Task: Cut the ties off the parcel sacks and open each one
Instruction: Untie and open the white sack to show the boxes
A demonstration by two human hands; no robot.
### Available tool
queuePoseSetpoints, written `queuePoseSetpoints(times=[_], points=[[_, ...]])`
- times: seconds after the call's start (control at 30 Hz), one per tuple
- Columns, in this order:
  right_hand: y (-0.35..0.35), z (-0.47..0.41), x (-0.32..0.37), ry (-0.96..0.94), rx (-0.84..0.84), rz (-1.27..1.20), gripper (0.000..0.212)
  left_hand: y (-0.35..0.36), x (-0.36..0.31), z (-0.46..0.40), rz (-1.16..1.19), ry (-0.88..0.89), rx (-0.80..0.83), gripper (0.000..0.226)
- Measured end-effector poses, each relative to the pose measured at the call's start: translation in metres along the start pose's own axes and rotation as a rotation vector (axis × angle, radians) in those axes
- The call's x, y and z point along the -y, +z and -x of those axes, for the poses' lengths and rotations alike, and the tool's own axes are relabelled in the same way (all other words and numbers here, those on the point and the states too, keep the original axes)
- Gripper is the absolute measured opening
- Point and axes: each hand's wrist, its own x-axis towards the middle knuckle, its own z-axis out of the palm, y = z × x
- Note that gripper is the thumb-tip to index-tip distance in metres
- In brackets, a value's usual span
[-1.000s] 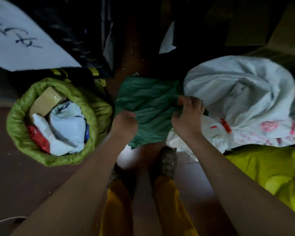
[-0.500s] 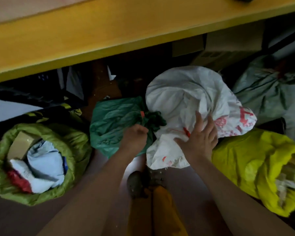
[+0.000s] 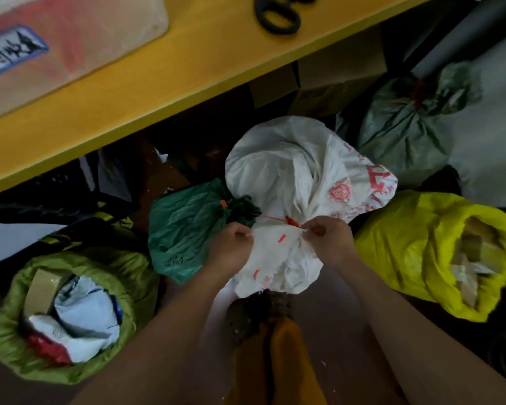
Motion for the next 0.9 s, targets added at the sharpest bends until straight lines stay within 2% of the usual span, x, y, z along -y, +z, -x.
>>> queuePoseSetpoints(times=[0.03, 0.1, 0.17, 0.27, 0.37, 0.43, 0.5, 0.57, 0.6, 0.67, 0.73, 0.8, 0.9], points=[[-0.004, 0.004, 0.005, -0.02, 0.034, -0.065, 0.02, 0.004, -0.006, 0.003, -0.028, 0.006, 0.018, 0.013], [-0.009, 0.013, 0.014, -0.047, 0.091, -0.147, 0.018, 0.014, -0.017, 0.006, -0.039, 0.005, 0.028, 0.042], [-0.009, 0.019, 0.019, -0.087, 0.134, -0.148, 0.015, 0.024, -0.026, 0.01, -0.029, -0.003, 0.007, 0.058], [-0.008, 0.028, 0.02, -0.139, 0.205, -0.208, 0.013, 0.04, -0.031, 0.011, 0.073, -0.139, 0.072, 0.072], [0.001, 0.04, 0.014, -0.169, 0.271, -0.255, 0.007, 0.056, -0.029, 0.006, 0.244, -0.296, 0.126, 0.068], [0.004, 0.043, 0.007, -0.164, 0.352, -0.274, 0.007, 0.065, -0.024, 0.003, 0.278, -0.31, 0.061, 0.055], [-0.001, 0.041, -0.004, -0.127, 0.47, -0.251, 0.019, 0.072, -0.017, 0.0, 0.295, -0.309, -0.039, 0.052], [-0.01, 0.033, -0.016, -0.077, 0.435, -0.249, 0.033, 0.074, -0.015, 0.001, 0.28, -0.313, -0.069, 0.051], [-0.015, 0.027, -0.024, -0.044, 0.367, -0.255, 0.036, 0.074, -0.016, 0.001, 0.192, -0.302, -0.063, 0.051], [-0.026, 0.012, -0.037, 0.056, 0.276, -0.241, 0.033, 0.073, -0.021, 0.004, -0.299, -0.291, -0.056, 0.051], [-0.035, -0.004, -0.048, 0.15, 0.316, -0.168, 0.028, 0.073, -0.028, 0.009, -0.717, -0.196, -0.143, 0.051], [-0.041, -0.017, -0.054, 0.159, 0.376, -0.101, 0.025, 0.081, -0.034, 0.007, -0.799, -0.014, -0.186, 0.05], [-0.046, -0.029, -0.055, 0.149, 0.39, -0.106, 0.023, 0.098, -0.043, -0.009, -0.659, 0.117, -0.202, 0.036]])
